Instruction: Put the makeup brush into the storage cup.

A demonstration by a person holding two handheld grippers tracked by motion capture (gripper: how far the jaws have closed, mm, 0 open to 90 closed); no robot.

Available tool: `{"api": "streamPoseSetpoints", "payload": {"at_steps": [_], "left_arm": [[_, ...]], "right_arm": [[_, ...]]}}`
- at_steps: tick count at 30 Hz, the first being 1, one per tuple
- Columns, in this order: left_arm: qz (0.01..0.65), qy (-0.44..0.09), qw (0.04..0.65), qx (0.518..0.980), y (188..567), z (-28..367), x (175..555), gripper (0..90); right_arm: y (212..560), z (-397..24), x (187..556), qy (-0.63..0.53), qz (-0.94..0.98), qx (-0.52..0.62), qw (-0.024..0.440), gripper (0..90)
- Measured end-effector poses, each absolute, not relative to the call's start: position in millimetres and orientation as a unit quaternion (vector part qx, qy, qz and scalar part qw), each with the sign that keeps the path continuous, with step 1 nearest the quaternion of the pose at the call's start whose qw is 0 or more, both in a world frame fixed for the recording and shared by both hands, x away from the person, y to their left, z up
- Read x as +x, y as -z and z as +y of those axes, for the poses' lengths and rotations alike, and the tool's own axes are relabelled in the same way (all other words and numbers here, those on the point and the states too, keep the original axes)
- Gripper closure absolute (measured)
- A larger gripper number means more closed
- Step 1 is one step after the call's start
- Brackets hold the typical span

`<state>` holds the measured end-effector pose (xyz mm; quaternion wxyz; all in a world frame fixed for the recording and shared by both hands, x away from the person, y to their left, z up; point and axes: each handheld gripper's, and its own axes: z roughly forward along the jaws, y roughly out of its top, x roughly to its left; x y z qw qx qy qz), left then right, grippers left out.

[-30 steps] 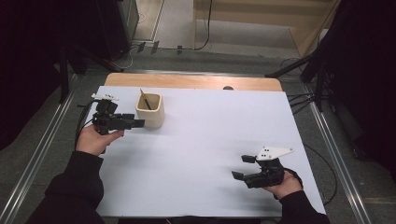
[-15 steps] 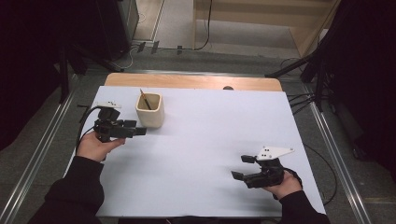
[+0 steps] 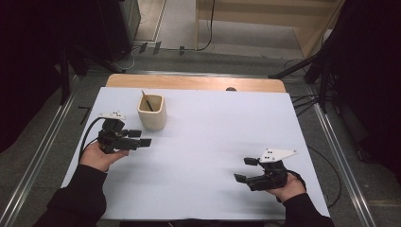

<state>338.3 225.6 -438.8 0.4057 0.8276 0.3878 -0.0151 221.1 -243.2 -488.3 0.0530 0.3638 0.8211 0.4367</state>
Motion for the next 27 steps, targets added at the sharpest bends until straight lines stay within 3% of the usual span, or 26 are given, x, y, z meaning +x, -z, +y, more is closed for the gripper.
{"api": "streamPoseSetpoints", "payload": {"at_steps": [27], "left_arm": [[0.360, 0.035, 0.401, 0.842, 454.7, 222.1, 304.5, 31.1]], "right_arm": [[489.1, -242.7, 221.2, -0.432, 0.822, 0.367, 0.052, 26.1]]}}
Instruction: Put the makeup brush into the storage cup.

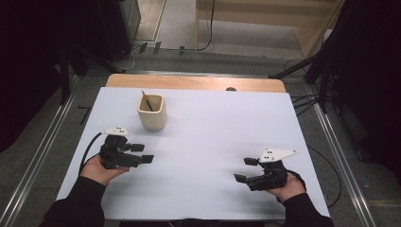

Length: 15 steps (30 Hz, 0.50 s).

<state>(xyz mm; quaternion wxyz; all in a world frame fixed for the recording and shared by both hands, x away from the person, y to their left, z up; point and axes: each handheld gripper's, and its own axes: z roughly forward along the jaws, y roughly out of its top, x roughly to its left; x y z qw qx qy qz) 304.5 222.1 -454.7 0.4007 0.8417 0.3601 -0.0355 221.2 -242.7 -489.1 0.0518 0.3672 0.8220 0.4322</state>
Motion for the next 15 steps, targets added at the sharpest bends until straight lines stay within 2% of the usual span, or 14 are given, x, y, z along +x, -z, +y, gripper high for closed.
{"api": "streamPoseSetpoints", "payload": {"at_steps": [15], "left_arm": [[0.348, 0.042, 0.390, 0.852, 459.4, 220.5, 292.6, 31.2]], "right_arm": [[488.6, -243.3, 221.6, -0.432, 0.822, 0.367, 0.055, 26.1]]}}
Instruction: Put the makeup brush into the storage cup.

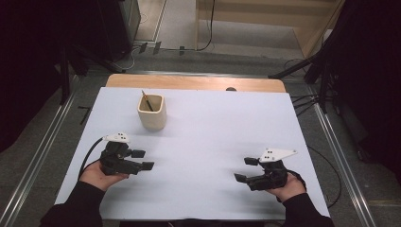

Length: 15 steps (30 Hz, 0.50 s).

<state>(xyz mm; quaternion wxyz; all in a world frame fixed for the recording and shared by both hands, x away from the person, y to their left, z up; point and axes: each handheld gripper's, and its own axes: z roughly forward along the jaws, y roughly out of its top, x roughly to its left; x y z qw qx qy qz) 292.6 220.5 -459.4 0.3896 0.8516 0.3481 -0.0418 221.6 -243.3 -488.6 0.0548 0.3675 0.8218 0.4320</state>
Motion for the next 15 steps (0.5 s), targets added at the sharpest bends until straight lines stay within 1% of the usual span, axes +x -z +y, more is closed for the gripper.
{"api": "streamPoseSetpoints", "payload": {"at_steps": [15], "left_arm": [[0.338, 0.041, 0.381, 0.859, 463.2, 217.8, 294.3, 31.2]], "right_arm": [[486.0, -243.9, 221.7, -0.434, 0.821, 0.367, 0.058, 26.2]]}}
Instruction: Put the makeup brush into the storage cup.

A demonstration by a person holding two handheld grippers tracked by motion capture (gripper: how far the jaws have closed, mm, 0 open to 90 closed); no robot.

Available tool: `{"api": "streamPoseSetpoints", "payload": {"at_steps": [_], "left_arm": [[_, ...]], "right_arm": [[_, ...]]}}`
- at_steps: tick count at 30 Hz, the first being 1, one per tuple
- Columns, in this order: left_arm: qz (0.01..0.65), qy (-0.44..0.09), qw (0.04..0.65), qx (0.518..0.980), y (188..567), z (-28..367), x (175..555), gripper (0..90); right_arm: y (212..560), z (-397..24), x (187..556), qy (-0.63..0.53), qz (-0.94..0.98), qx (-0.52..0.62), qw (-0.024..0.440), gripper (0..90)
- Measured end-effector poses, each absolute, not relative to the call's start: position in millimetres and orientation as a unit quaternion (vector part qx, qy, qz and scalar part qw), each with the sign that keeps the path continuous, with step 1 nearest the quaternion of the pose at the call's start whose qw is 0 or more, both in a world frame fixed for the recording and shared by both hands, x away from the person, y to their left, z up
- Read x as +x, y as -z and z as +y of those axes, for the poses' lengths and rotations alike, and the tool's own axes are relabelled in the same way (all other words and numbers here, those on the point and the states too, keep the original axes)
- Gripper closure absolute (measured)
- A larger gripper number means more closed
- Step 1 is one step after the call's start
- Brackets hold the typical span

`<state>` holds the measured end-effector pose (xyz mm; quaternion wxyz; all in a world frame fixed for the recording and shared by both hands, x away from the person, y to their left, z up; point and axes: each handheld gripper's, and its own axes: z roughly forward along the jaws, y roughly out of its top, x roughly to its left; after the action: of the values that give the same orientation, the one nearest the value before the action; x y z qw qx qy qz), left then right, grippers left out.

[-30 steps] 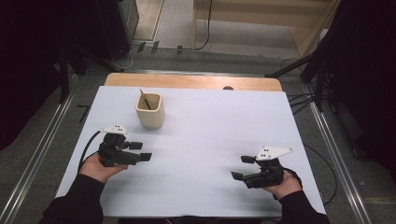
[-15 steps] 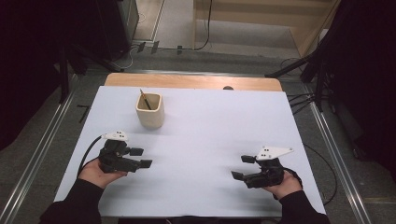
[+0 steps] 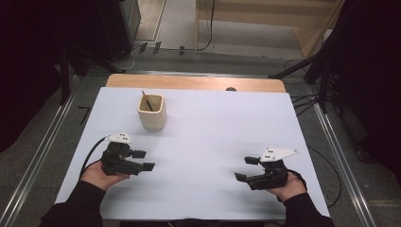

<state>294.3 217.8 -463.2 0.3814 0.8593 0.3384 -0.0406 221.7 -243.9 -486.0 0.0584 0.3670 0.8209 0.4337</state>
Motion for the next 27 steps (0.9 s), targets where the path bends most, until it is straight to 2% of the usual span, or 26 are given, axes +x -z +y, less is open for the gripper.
{"api": "streamPoseSetpoints", "payload": {"at_steps": [27], "left_arm": [[0.346, 0.040, 0.375, 0.859, 465.2, 219.2, 296.4, 29.3]], "right_arm": [[486.9, -242.0, 222.2, -0.428, 0.825, 0.364, 0.057, 26.3]]}}
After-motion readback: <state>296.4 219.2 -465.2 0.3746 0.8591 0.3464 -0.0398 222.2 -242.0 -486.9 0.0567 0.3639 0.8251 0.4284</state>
